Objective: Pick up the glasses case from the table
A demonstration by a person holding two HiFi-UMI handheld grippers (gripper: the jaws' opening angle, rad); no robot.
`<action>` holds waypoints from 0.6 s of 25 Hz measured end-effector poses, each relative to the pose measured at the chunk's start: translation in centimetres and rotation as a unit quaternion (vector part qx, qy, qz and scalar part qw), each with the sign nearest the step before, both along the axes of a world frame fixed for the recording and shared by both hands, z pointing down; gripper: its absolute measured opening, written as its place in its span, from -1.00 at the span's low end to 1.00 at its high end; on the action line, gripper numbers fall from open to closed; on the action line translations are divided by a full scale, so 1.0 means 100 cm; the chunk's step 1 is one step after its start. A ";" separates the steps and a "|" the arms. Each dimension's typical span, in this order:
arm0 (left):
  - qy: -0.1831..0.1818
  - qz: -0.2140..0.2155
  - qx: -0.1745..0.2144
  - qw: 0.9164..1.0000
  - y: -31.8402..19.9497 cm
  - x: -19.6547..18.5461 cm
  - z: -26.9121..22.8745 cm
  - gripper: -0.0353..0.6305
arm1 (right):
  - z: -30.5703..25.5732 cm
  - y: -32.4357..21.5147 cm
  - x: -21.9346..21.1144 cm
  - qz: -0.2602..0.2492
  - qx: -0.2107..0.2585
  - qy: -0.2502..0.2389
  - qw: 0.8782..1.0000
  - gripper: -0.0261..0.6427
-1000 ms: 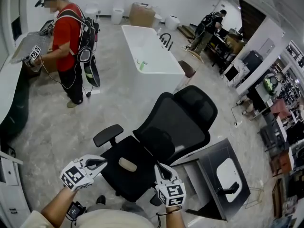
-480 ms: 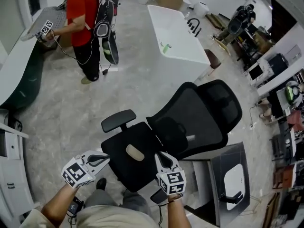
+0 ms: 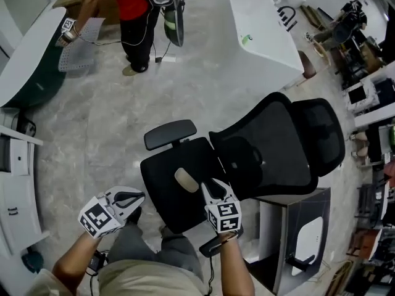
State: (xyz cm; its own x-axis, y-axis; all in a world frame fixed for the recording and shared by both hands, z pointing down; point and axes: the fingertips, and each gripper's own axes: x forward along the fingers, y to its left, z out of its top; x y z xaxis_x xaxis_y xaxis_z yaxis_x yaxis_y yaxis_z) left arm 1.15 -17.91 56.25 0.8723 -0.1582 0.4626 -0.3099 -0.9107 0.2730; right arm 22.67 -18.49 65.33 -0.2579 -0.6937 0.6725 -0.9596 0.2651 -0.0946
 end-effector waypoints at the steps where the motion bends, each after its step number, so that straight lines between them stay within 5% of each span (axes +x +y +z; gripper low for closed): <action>1: -0.004 -0.004 -0.003 1.000 0.000 -0.002 0.005 -0.84 | 0.011 -0.003 -0.001 -0.006 -0.006 -0.001 1.000 -0.57; 15: -0.037 -0.030 -0.058 0.997 0.015 -0.037 0.089 -0.84 | 0.177 -0.013 -0.026 -0.084 -0.118 -0.006 0.989 -0.25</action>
State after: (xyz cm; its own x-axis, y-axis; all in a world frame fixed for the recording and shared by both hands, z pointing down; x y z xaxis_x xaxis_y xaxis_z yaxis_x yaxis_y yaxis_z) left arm -2.52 -16.44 65.12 0.8264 -0.1499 0.5428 -0.3853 -0.8535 0.3509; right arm 20.08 -19.80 82.99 -0.3646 -0.4639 0.8074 -0.9025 0.3896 -0.1838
